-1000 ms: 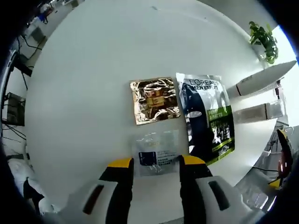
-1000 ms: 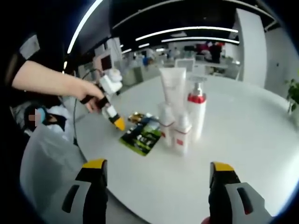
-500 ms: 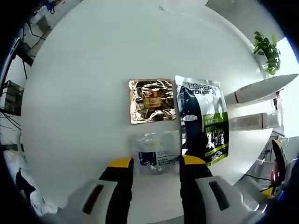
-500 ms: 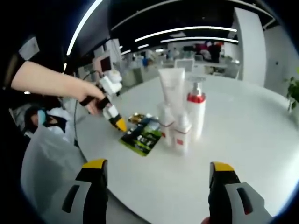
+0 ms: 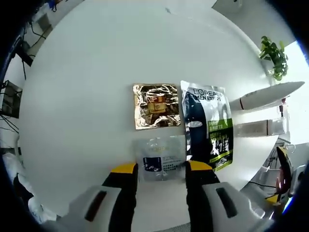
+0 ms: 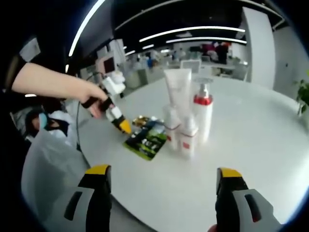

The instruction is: Arrange the skincare products in the storage area until every visible bottle or jar stands upright without overlapping.

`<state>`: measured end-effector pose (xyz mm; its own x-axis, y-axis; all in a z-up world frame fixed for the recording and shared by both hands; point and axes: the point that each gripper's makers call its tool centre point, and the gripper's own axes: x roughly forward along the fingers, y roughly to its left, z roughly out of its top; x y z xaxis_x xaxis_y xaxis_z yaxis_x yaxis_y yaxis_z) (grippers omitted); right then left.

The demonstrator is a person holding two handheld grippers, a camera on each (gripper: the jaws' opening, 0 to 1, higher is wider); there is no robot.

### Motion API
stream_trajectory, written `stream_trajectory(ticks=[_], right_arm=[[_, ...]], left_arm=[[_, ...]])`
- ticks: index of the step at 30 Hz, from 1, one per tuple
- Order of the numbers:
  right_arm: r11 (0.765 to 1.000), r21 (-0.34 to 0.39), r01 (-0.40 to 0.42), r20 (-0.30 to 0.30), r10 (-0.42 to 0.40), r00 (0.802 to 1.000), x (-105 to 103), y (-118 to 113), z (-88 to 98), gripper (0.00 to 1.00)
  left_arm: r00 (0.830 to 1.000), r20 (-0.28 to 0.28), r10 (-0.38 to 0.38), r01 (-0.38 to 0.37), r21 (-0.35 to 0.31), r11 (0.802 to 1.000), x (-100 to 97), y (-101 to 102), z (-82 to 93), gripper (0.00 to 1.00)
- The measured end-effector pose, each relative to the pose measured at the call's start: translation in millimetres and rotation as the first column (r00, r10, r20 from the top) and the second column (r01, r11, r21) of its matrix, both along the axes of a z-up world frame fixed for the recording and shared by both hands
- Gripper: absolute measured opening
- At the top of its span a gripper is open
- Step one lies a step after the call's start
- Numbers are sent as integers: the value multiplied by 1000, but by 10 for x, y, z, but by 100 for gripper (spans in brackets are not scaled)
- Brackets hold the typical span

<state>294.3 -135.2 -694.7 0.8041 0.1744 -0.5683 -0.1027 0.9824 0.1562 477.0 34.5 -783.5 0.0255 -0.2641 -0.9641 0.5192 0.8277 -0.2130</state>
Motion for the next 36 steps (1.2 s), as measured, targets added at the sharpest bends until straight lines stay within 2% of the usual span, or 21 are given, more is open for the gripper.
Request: stream_trajectory(ticks=[3,15,25,29,36], right_arm=[[1000,1,1,-1,-1,1000,-3,-3,-3,93],[1000,-2,-5,-12,5,1000,-13,6,-20,93],[1000,-25,-5,-37,4,999,-32,-9,-66,93],[999,-36,6,-53,-8,999,-49,-38,-94,93],[999,-49,22,-75,-26,997,-70,-83,-136,93]], left_arm=[[1000,-9,-8,8,-5,1000,-37,-19,-3,52],[999,-14,-36,36,-9,999,-39,-33,-8,52],[998,-18,-64,62,-88,994,-89,-107,88,64],[996,6,-92,92,-131,987,-102,-84,195,67],[980,142,-141,174,-256,951,-13,-57,434,80]])
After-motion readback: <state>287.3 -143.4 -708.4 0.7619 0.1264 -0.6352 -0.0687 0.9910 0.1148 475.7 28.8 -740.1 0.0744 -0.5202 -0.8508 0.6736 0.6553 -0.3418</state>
